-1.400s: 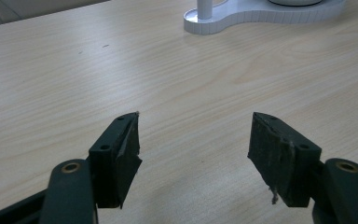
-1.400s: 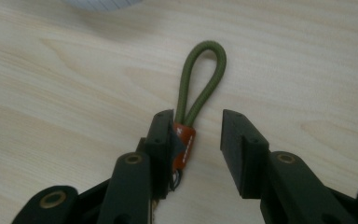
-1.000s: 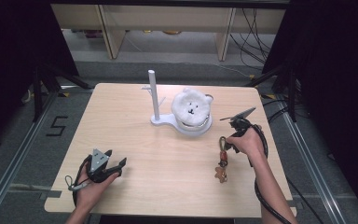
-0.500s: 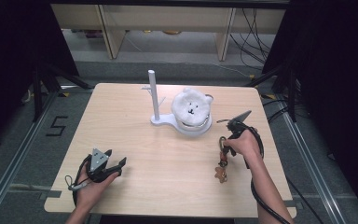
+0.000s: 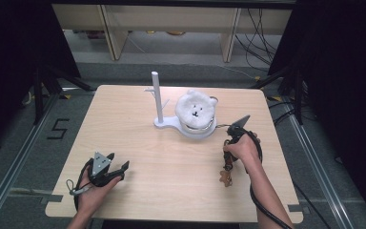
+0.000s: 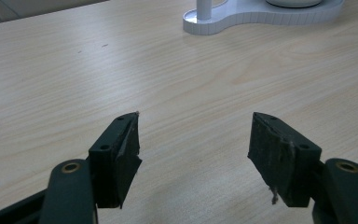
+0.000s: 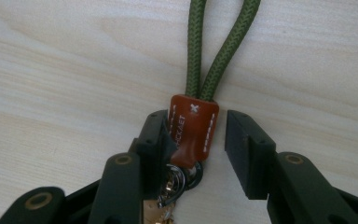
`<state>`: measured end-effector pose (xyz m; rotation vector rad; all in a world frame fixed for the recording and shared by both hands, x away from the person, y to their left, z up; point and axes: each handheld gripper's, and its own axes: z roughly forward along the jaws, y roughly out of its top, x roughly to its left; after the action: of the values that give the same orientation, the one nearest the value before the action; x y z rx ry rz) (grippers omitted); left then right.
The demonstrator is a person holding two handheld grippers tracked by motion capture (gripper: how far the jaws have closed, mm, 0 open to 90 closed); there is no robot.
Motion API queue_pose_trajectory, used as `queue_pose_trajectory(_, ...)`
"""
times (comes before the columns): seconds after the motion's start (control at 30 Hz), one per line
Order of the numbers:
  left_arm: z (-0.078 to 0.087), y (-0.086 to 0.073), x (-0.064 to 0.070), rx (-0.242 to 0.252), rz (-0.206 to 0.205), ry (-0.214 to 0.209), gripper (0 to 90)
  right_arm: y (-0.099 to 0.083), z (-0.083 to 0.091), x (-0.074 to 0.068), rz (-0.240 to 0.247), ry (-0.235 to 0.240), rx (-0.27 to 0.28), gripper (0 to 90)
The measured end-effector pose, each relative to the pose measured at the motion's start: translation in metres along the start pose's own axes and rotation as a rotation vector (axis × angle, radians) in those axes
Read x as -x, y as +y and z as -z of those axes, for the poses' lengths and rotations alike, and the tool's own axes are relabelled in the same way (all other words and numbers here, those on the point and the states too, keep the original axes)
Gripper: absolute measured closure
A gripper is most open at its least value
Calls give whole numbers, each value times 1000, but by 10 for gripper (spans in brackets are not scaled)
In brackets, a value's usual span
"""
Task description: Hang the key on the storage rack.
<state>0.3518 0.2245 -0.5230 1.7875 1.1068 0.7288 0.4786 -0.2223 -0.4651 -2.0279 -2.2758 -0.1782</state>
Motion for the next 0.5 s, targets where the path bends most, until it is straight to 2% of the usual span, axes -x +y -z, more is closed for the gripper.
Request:
queue_pose_trajectory(0.03,0,0,0,0,0,0,330,0,0,0,0,0,0,602)
queue_pose_trajectory(0.07,0,0,0,1,1,-5,330,1,-4,1,23,-18,41,603)
queue_pose_trajectory(0.1,-1,0,0,4,1,-5,330,1,-4,1,23,-18,41,603)
queue_pose_trajectory(0.13,0,0,0,0,-1,-1,330,0,-3,-3,-32,-7,0,604)
queue_pose_trajectory(0.17,0,0,0,-1,-4,-3,330,1,-2,0,13,-8,-1,609)
queue_pose_trajectory(0.23,0,0,0,-1,-3,-3,330,2,-3,-2,16,-26,3,625)
queue_pose_trajectory(0.3,0,0,1,1,-1,-2,330,1,-4,-3,26,-22,17,643)
queue_pose_trajectory(0.33,0,0,1,1,-2,-3,330,2,-5,-5,10,-20,21,653)
queue_pose_trajectory(0.37,0,0,1,0,-2,-3,330,3,-4,-5,17,-25,-8,667)
queue_pose_trajectory(0.4,0,0,1,0,-3,-4,330,2,-7,-7,7,-27,17,693)
queue_pose_trajectory(0.47,0,0,1,1,-3,-4,330,3,-6,-8,-1,-25,10,700)
queue_pose_trajectory(0.5,0,0,1,1,-3,-4,330,3,-5,-7,20,-22,0,726)
